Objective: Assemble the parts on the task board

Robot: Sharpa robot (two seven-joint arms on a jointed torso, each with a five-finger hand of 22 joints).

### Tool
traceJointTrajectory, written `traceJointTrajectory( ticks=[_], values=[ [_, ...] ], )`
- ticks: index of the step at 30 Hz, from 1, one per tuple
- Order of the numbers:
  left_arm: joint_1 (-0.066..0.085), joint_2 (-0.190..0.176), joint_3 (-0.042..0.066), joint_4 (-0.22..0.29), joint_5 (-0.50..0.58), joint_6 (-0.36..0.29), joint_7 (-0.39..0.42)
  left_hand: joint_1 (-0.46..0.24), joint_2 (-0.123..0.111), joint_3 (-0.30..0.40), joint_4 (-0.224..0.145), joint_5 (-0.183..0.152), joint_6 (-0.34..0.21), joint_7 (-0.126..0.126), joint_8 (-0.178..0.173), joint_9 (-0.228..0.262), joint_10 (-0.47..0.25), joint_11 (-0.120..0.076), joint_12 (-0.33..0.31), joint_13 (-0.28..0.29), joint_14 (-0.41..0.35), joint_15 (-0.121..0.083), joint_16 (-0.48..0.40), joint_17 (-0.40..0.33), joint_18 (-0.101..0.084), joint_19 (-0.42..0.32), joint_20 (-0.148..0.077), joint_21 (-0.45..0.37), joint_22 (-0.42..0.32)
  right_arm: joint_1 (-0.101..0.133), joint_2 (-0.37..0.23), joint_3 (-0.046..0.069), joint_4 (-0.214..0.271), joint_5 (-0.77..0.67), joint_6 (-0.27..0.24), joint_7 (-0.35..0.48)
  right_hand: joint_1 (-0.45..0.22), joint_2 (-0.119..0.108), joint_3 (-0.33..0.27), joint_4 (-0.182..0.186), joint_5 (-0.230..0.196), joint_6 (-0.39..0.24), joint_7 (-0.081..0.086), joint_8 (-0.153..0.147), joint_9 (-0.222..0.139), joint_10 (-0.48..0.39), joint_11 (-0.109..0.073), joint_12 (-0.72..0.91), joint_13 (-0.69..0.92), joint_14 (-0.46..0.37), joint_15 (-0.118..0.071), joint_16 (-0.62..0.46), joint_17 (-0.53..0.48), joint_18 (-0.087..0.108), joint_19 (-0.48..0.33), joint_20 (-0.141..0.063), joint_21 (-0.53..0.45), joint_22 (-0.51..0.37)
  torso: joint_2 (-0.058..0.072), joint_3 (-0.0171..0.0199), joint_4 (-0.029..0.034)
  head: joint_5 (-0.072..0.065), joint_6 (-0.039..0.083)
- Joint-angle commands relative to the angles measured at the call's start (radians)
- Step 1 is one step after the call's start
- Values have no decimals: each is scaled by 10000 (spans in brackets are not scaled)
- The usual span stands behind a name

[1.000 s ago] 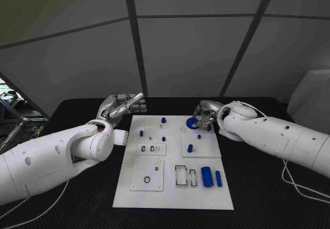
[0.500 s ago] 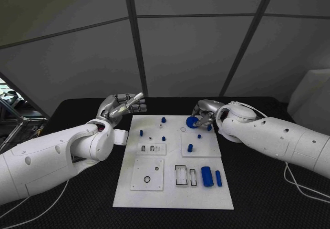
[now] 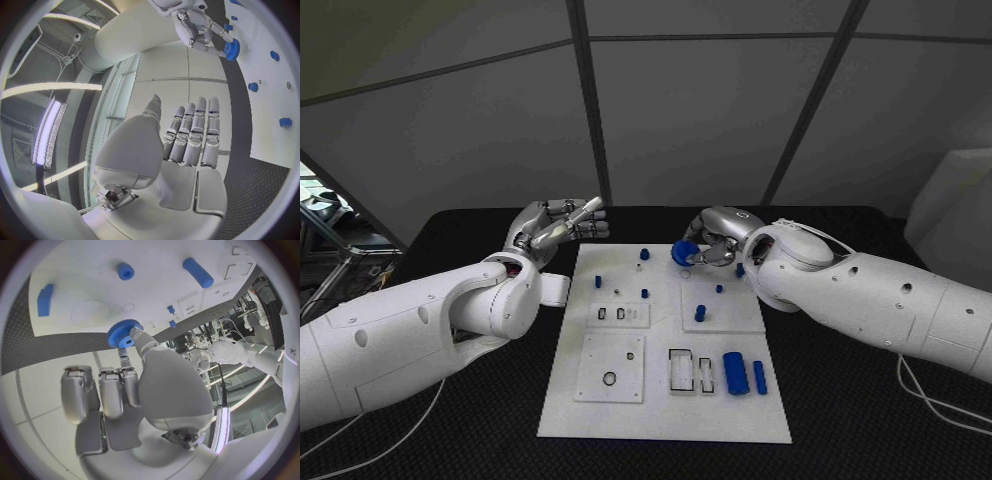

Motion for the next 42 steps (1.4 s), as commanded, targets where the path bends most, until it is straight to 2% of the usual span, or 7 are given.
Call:
traceJointTrajectory(
  ticks=[1, 8, 13, 19, 24, 42],
  values=[
    [13, 1, 10, 12, -44, 108, 8, 58, 54, 3, -51, -14, 19, 28, -51, -10, -5, 60, -62, -6, 12, 13, -49, 13, 27, -44, 25, 38, 4, 25, 187, 6, 141, -729, -783, -319, -97, -25, 118, 49, -2, 547, -254, -36, 24, 484, -75, 63, 1887, 990, -80, 65, 2480, -79, 540, -64, 60, 2038, 12, -1, 19, 18, 9],
    [14, 31, 11, 5, -44, 117, 1, 58, 54, 3, -51, -14, 19, 28, -51, -10, -5, 60, -62, -6, 12, 13, -49, 13, 27, -44, 25, 38, 4, 24, 886, -5, -55, -1100, -801, -475, -181, -62, 158, 75, -59, 555, -255, -72, 20, 481, -76, 56, 1883, 990, -81, 64, 2477, -80, 544, -66, 61, 2042, 17, -9, 24, 84, -7],
    [15, 52, 11, -8, -44, 119, -4, 58, 54, 3, -51, -14, 19, 28, -51, -10, -5, 60, -62, -6, 12, 13, -49, 13, 27, -44, 25, 38, 4, 8, 1335, -61, -332, -1177, -718, -497, -205, -64, 172, 85, -67, 553, -253, -85, 18, 472, -75, 44, 1871, 987, -81, 60, 2465, -79, 544, -66, 61, 2042, 32, -3, 25, 81, -3],
    [16, 81, 12, -21, -44, 124, -6, 58, 54, 3, -51, -14, 19, 28, -51, -10, -5, 60, -62, -6, 12, 13, -49, 13, 27, -44, 25, 38, 4, -22, 1770, -229, -746, -1208, -577, -474, -260, -80, 196, 106, -79, 533, -244, -121, 10, 469, -70, 38, 1868, 987, -78, 59, 2463, -78, 538, -65, 58, 2035, 20, 0, 18, 99, -34],
    [17, 97, 12, -30, -44, 125, -5, 71, 73, -3, -80, -16, 22, 30, -68, -9, -8, 60, -81, -6, 19, 12, -72, 30, 29, -51, 26, 44, 5, -78, 1991, -291, -1028, -1214, -479, -428, -260, -80, 196, 106, -79, 533, -244, -121, 10, 469, -70, 38, 1868, 987, -78, 59, 2463, -78, 538, -65, 58, 2035, 19, 4, 16, 111, -47],
    [19, 126, 13, -68, -85, 125, -15, 71, 74, -5, -83, -16, 22, 31, -70, -9, -8, 61, -82, -6, 19, 12, -74, 31, 29, -51, 26, 45, 5, -194, 2422, -353, -1623, -1216, -45, -246, -407, -162, 248, 145, -189, 472, -213, -231, -4, 428, -43, -17, 1819, 979, -59, 47, 2429, -75, 527, -54, 51, 2023, 18, 11, 6, 162, -137]
  ],
)
